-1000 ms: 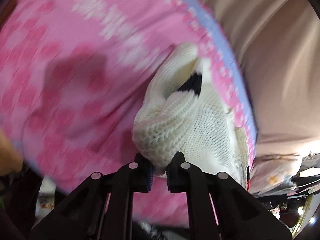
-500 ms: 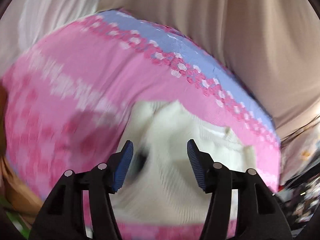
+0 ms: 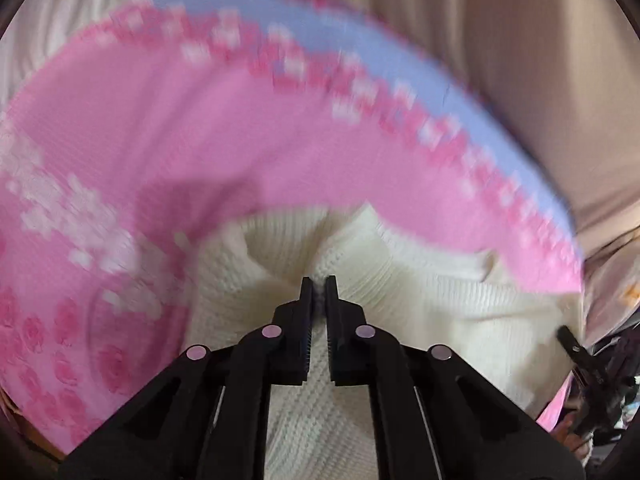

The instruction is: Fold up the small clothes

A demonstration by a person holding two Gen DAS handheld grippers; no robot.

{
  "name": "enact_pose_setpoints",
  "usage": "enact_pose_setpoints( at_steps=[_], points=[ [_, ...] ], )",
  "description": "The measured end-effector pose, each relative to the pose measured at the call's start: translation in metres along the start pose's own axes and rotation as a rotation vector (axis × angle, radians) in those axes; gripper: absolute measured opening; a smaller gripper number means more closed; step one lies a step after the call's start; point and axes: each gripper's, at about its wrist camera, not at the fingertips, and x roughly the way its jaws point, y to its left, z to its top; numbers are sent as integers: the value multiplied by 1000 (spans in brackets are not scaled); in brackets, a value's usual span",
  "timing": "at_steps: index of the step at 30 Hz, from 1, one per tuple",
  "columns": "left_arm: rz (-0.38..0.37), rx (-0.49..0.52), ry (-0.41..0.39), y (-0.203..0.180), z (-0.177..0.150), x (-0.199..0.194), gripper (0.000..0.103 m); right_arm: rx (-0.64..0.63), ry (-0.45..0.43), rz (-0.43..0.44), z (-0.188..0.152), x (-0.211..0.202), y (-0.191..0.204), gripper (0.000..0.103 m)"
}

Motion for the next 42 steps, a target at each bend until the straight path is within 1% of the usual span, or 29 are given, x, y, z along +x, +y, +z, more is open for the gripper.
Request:
enact_pose_setpoints(
  at_steps=[1, 2, 3, 4, 5, 6, 7, 9, 10, 11, 12, 13, 14, 15, 16, 17, 18, 20, 22, 23, 24, 26, 29, 33, 37, 39, 40, 41, 42],
  points=[
    [17, -1, -26, 3, 2, -7, 5, -5, -38, -10, 3, -6, -2, 7],
    [40, -14, -35, 7, 4, -8, 5, -14, -49, -54, 5, -2, -9, 9],
    [60, -28, -20, 12, 7, -1, 5, -24, -4, -133, 4, 20, -25, 23],
    [80, -31, 23, 17, 8, 18, 5, -19, 71, -201, 2, 42, -40, 31],
    [126, -29, 45, 21, 7, 34, 5, 4, 153, -278, -1, 63, -55, 33],
    [149, -26, 60, 22, 7, 42, 5, 54, 215, -321, -5, 74, -68, 30],
    [144, -27, 68, 25, 4, 45, 5, 92, 185, -288, -5, 65, -72, 29],
    [116, -41, 35, 26, 4, 30, 8, 94, 63, -221, -6, 29, -60, 29],
    [98, -50, 12, 26, 2, 19, 8, 84, 45, -198, -9, 18, -53, 29],
    [104, -55, -9, 27, -1, 12, 8, 81, 42, -171, -13, 10, -46, 29],
    [116, -54, -25, 28, -4, 7, 8, 86, 57, -136, -20, 8, -41, 29],
    [130, -48, -27, 29, -7, 7, 8, 79, 104, -113, -28, 17, -37, 29],
    [140, -49, -13, 31, -10, 11, 8, 51, 148, -130, -35, 29, -34, 29],
    [149, -70, 16, 38, -14, 19, 8, -6, 195, -195, -45, 46, -33, 29],
    [145, -96, 33, 43, -15, 24, 8, -38, 196, -232, -51, 54, -34, 28],
    [127, -124, 37, 46, -17, 21, 8, -49, 163, -237, -51, 49, -32, 26],
    [107, -146, 32, 49, -20, 16, 8, -35, 165, -242, -48, 43, -31, 27],
    [76, -158, 7, 55, -27, -4, 9, -16, 118, -232, -46, 18, -27, 30],
    [65, -155, 3, 61, -43, -22, 19, -16, 90, -220, -47, -6, -24, 35],
    [64, -157, 7, 64, -50, -26, 28, -15, 86, -221, -48, -13, -25, 42],
    [65, -162, 11, 66, -59, -31, 33, -16, 85, -221, -54, -21, -26, 45],
    [54, -183, 20, 72, -85, -43, 39, -12, 102, -233, -72, -33, -29, 55],
    [24, -229, 46, 77, -115, -48, 52, 29, 143, -245, -102, -38, -41, 57],
    [15, -292, 92, 82, -143, -38, 54, 129, 198, -206, -127, -33, -57, 58],
    [33, -299, 94, 82, -147, -29, 57, 209, 245, -164, -139, -20, -65, 65],
    [33, -316, 107, 85, -147, -25, 53, 261, 251, -119, -143, -13, -70, 63],
    [41, -320, 106, 87, -146, -24, 48, 266, 242, -105, -143, -13, -70, 57],
    [48, -320, 104, 88, -146, -25, 44, 248, 231, -107, -141, -15, -67, 24],
    [45, -326, 105, 89, -145, -26, 43, 223, 226, -120, -138, -17, -64, 17]
  ],
)
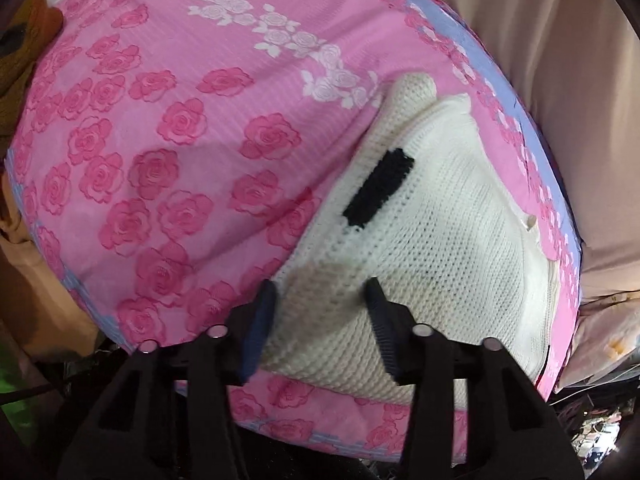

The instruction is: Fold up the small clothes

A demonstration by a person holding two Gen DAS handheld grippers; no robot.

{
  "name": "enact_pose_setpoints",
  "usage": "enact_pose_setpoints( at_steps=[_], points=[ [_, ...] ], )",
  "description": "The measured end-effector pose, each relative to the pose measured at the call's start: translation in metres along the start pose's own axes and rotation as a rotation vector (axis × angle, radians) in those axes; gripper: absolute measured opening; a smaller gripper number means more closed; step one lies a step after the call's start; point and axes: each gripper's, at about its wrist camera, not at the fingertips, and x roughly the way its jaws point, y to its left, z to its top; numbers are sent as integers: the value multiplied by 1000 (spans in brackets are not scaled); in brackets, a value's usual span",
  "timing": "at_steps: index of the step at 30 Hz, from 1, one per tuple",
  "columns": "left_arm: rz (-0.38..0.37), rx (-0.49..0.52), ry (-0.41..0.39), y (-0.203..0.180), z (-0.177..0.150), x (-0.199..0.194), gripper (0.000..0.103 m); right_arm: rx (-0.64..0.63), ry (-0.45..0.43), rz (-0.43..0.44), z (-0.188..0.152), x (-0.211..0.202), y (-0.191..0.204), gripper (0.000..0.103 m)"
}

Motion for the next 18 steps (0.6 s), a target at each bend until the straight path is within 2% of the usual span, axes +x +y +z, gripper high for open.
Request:
enact_pose_setpoints(
  at_steps=[2, 4, 5, 6, 7, 8, 9, 12, 15, 16, 17, 18],
  points=[
    [0, -11, -4, 3, 1, -6, 43, -27, -28, -40, 4, -10, 5, 18],
    [18, 19, -51, -4, 5, -23, 42, -77, -79, -136, 12, -25, 14, 28],
    [16, 50, -81, -12, 8, -31, 44, -107, -111, -152, 18, -32, 21, 42],
    [16, 80, -104, -22, 12, -37, 50, -135, -132, -143, 26, -36, 25, 51],
    [22, 120, -129, -34, 17, -42, 54, -175, -163, -138, 38, -40, 37, 65],
    [29, 150, -147, -44, 22, -44, 61, -208, -186, -143, 47, -39, 46, 71],
    [38, 189, -163, -57, 28, -42, 65, -240, -197, -146, 58, -36, 56, 74],
    [57, 281, -158, -88, 50, -18, 73, -313, -178, -157, 90, -5, 78, 74],
    [121, 323, -123, -101, 66, 16, 72, -327, -119, -191, 112, 38, 85, 74],
    [135, 323, -99, -103, 71, 30, 68, -322, -91, -199, 116, 52, 84, 71],
    [139, 329, -71, -104, 74, 41, 51, -320, -60, -184, 118, 60, 84, 32],
    [163, 334, -58, -104, 75, 45, 36, -307, -27, -155, 119, 61, 85, 4]
  ],
)
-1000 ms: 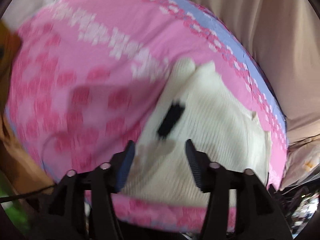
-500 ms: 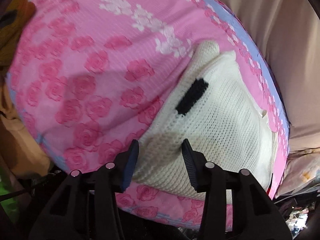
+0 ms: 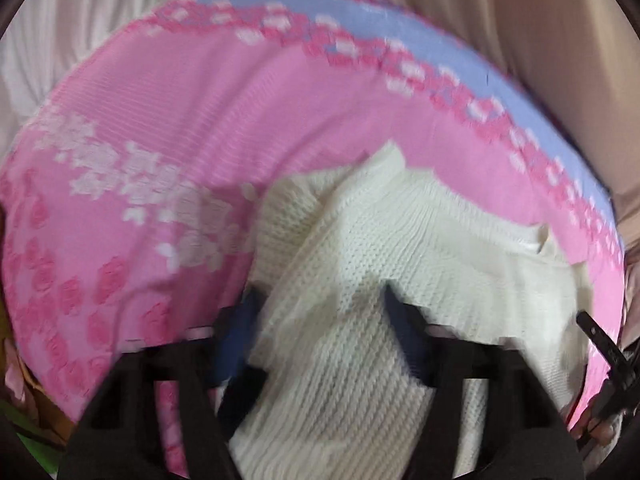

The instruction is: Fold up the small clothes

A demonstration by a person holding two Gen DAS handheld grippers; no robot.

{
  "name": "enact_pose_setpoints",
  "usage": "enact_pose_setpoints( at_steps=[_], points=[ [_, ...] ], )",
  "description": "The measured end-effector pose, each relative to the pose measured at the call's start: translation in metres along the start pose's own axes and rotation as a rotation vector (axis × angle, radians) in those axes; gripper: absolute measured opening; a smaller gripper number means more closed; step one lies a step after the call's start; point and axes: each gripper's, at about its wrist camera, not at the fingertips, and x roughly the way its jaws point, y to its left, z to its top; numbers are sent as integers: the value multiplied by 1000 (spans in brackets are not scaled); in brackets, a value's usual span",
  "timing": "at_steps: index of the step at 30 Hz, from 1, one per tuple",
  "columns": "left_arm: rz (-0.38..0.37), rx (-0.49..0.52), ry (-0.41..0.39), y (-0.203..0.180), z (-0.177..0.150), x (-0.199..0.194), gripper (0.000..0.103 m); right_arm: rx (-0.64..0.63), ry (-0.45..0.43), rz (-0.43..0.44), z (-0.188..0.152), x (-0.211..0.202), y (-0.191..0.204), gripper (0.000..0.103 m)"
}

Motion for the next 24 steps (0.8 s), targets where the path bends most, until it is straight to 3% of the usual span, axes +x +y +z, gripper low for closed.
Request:
enact_pose_setpoints(
  at_steps=[1, 3, 5, 6, 9, 10, 14, 16, 19, 22, 24],
  points=[
    [24, -1, 0, 1, 1, -1, 31, 20, -30, 34, 0, -12, 3, 7],
    [-18, -13, -8, 5, 3, -12, 25, 42, -155, 98, 1, -57, 9, 7],
    [5, 7, -22, 7, 6, -19, 24, 30, -230, 73, 2, -78, 8, 7],
    [20, 17, -20, 7, 7, -18, 25, 19, -229, 44, 4, -73, 5, 8],
    [28, 13, 5, 6, 10, -9, 25, -2, -24, -92, 6, -7, -14, 9],
    [33, 13, 8, 4, 11, -8, 25, 8, 8, -90, 3, 5, -18, 10],
    [53, 27, 5, 1, 10, -5, 25, 5, -141, -79, 1, -44, 3, 19],
    [63, 37, 2, -1, 8, -6, 25, -9, -197, -41, -5, -69, 20, 27],
    [56, 33, -5, -1, 7, -11, 25, -54, -178, 71, -22, -83, 53, 27],
    [12, 0, -22, 9, 3, -26, 30, -123, -87, 176, -42, -72, 94, 16],
    [-16, -40, -30, 20, -2, -33, 47, -185, -32, 191, -52, -56, 119, 4]
  ],
)
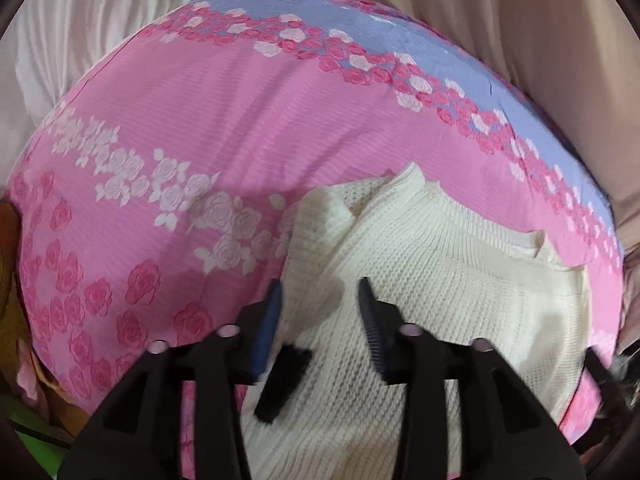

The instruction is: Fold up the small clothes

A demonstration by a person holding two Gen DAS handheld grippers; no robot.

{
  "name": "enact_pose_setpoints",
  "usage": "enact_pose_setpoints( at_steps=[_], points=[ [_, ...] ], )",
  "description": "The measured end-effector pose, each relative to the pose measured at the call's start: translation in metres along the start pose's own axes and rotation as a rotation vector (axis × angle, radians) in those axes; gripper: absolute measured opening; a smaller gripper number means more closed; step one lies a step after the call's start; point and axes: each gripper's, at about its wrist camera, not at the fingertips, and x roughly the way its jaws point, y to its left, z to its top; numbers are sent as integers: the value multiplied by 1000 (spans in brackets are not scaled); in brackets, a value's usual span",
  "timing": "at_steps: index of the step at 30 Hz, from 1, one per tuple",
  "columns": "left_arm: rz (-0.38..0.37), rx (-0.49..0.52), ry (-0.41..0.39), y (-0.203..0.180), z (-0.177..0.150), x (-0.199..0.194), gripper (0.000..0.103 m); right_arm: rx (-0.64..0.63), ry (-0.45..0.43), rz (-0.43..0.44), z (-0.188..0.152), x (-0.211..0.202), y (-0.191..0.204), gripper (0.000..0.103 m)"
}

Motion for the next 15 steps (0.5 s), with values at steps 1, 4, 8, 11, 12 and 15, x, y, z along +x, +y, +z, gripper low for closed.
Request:
enact_pose_setpoints(
  at_steps=[1, 4, 8, 11, 12, 15],
  points=[
    [-9, -22, 4, 8, -5, -2, 48, -23, 29, 1, 0, 13, 9, 4],
    [-15, -35, 31, 21, -16, 0, 48, -27, 88, 7, 7, 44, 22, 4],
    [-15, -31, 57, 26, -27, 7, 48, -47, 163, -36, 19, 101, 25, 0],
    [-20, -18, 63, 26, -31, 9, 48, 17, 140, -16, 39, 101, 24, 0],
    [-23, -13, 60, 26, -31, 7, 48, 26, 125, -6, 43, 95, 27, 5],
    [-41, -4, 48, 28, -31, 3, 49, -2, 95, 41, 42, 77, 46, 6]
  ],
)
